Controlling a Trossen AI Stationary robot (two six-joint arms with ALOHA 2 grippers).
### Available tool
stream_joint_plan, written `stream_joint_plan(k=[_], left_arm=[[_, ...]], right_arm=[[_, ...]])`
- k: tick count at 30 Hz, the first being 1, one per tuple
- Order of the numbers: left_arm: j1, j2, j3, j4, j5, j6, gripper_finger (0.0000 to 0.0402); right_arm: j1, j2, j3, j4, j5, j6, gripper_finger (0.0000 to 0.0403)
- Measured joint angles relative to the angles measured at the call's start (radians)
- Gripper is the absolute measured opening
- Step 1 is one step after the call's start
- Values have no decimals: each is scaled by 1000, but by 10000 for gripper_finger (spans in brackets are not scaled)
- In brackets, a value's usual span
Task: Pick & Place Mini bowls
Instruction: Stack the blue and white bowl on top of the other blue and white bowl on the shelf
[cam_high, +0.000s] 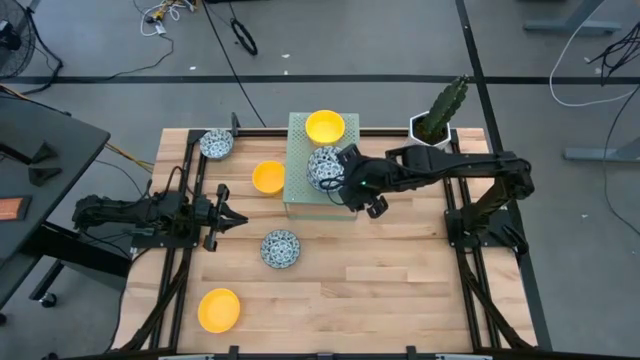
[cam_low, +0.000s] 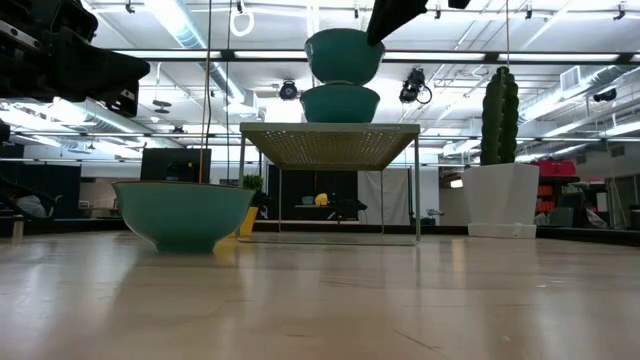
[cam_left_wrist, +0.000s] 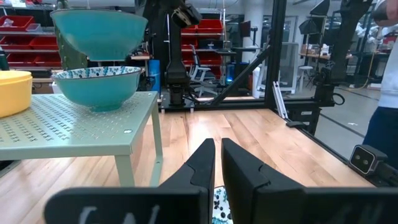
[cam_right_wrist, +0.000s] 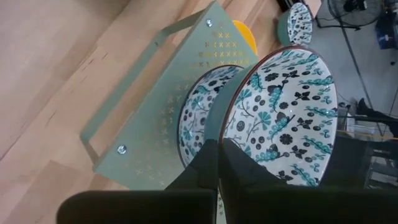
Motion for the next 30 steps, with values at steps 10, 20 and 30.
stream_joint_plan(k=[10, 20, 30], left_arm=[[0, 0, 0, 0, 0, 0, 34], [0, 0, 0, 0, 0, 0, 34], [0, 0, 0, 0, 0, 0, 34]], right_arm=[[-13, 0, -47, 41, 0, -2, 0], [-15, 0, -74, 64, -8, -5, 0], [-28, 18, -75, 81, -44, -11, 0]])
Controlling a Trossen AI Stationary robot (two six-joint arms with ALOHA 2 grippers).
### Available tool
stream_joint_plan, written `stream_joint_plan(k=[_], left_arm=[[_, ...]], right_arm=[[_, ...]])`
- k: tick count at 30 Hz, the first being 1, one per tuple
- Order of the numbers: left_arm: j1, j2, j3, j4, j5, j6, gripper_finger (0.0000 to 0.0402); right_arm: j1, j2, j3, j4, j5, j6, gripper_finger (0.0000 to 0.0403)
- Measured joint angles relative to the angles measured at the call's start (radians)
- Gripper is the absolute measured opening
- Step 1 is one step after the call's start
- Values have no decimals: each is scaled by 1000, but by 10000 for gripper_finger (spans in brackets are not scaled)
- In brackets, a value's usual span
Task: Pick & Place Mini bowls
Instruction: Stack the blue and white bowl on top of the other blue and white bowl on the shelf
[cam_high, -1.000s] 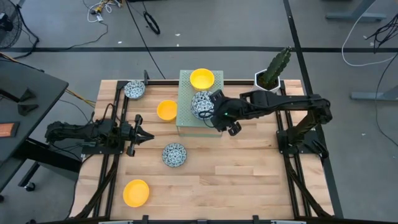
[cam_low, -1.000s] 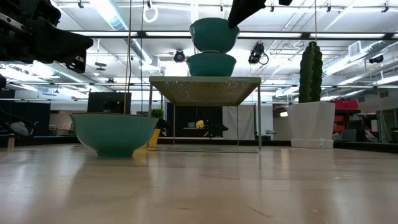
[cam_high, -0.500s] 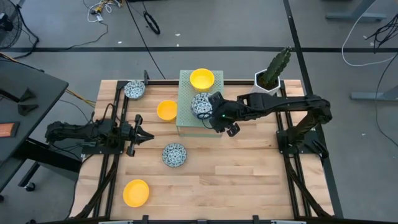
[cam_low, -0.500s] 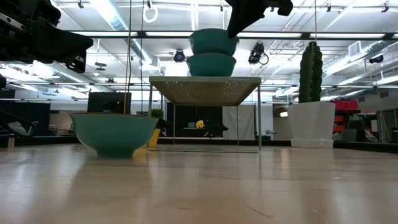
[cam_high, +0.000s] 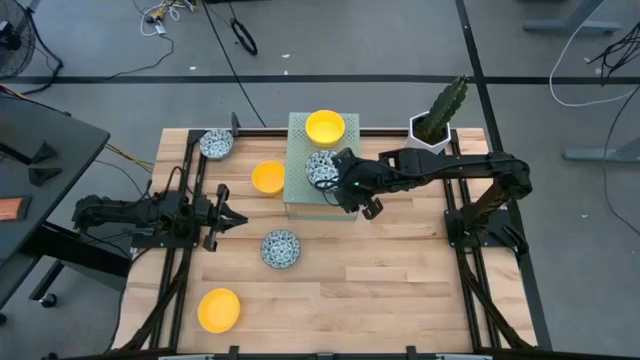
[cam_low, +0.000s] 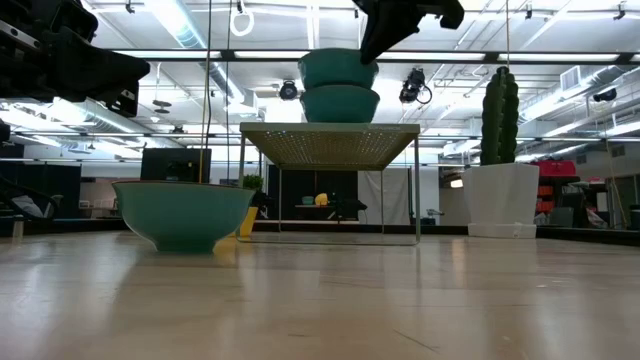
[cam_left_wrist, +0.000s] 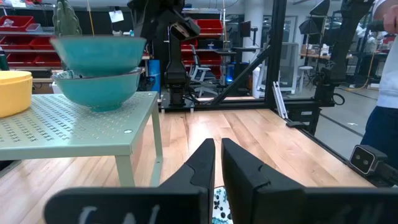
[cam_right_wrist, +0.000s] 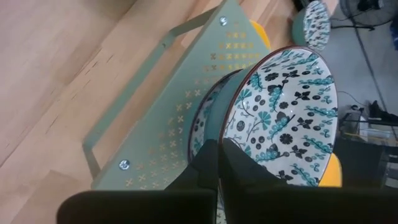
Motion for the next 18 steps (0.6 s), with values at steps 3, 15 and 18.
stream_joint_plan(k=[3, 15, 18], left_arm=[[0, 0, 0, 0, 0, 0, 34], [0, 0, 0, 0, 0, 0, 34], [0, 0, 0, 0, 0, 0, 34]], right_arm=[[-3, 11, 0, -5, -1, 0, 0], [-16, 30, 0, -21, -2, 20, 0], [-16, 30, 0, -17, -1, 20, 0]])
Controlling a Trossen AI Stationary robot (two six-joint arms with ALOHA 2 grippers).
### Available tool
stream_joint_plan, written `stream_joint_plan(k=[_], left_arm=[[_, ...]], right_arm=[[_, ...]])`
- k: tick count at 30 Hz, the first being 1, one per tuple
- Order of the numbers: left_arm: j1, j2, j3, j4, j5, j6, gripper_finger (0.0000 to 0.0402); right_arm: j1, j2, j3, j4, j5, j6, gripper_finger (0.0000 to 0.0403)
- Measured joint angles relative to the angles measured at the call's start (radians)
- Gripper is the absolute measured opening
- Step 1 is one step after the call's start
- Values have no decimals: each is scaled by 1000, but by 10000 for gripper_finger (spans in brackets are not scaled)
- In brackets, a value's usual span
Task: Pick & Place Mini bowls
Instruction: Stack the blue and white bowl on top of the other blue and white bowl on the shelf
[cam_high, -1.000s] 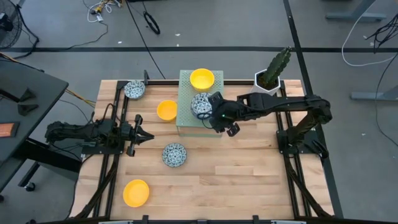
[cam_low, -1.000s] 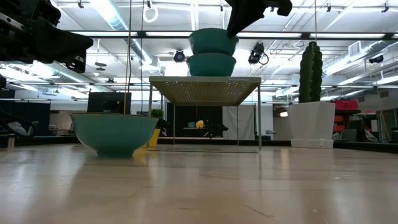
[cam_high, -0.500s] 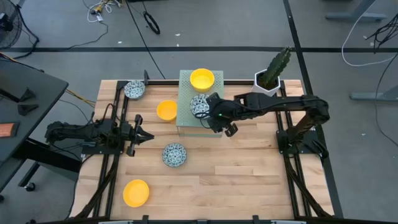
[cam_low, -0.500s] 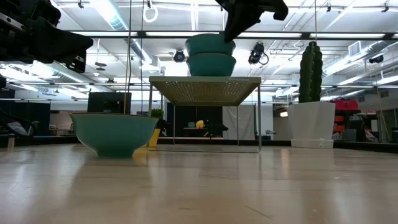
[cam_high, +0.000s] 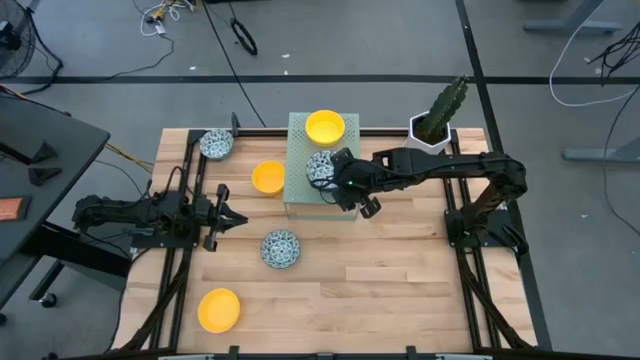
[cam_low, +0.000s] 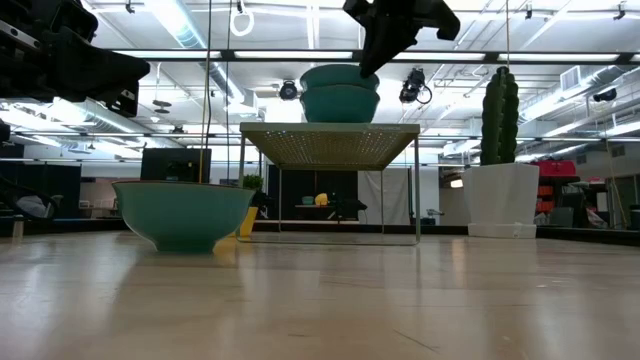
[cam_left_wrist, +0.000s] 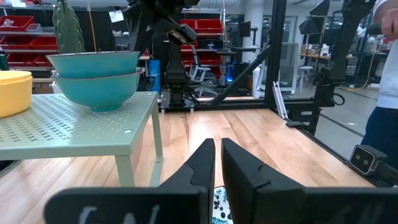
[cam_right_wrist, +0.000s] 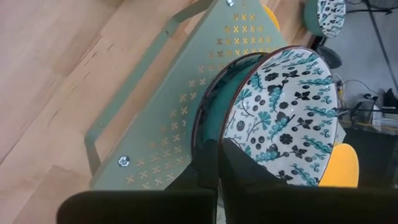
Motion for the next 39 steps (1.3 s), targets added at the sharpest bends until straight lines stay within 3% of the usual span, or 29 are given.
stream_joint_plan(k=[23, 39], left_arm=[[0, 0, 0, 0, 0, 0, 34], [0, 0, 0, 0, 0, 0, 34]], right_arm=[[0, 0, 0, -12, -1, 25, 1], [0, -1, 1, -10, 0, 25, 48]])
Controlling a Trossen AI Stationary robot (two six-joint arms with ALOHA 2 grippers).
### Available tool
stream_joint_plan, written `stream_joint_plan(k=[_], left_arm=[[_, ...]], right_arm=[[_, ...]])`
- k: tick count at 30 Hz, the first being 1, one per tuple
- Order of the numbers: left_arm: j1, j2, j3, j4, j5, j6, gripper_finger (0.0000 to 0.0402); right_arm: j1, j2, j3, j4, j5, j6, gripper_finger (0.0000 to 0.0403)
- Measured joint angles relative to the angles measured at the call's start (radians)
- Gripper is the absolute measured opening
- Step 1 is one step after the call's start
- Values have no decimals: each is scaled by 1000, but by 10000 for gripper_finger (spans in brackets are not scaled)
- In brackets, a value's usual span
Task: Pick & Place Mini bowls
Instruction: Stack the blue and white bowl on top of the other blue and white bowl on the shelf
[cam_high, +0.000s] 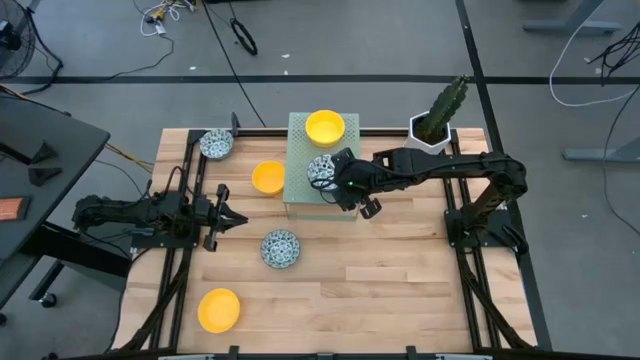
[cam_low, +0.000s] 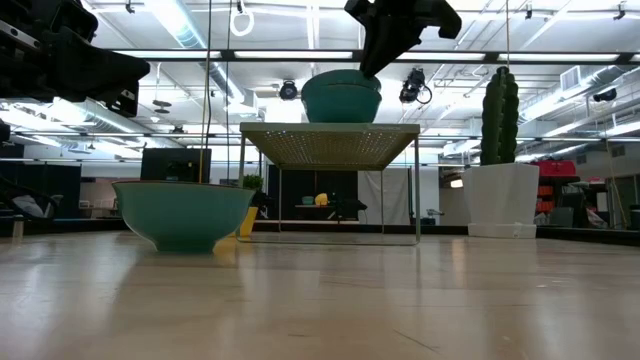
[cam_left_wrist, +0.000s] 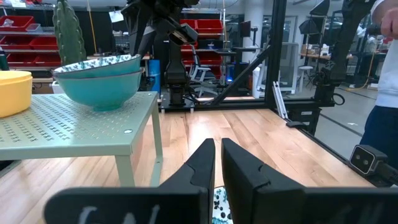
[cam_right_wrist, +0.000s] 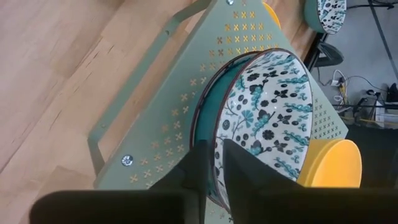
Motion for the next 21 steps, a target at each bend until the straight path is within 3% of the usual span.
stream_joint_plan(k=[21], left_arm=[[0, 0, 0, 0, 0, 0, 34]], right_arm=[[8, -14, 0, -19, 2, 79, 84]])
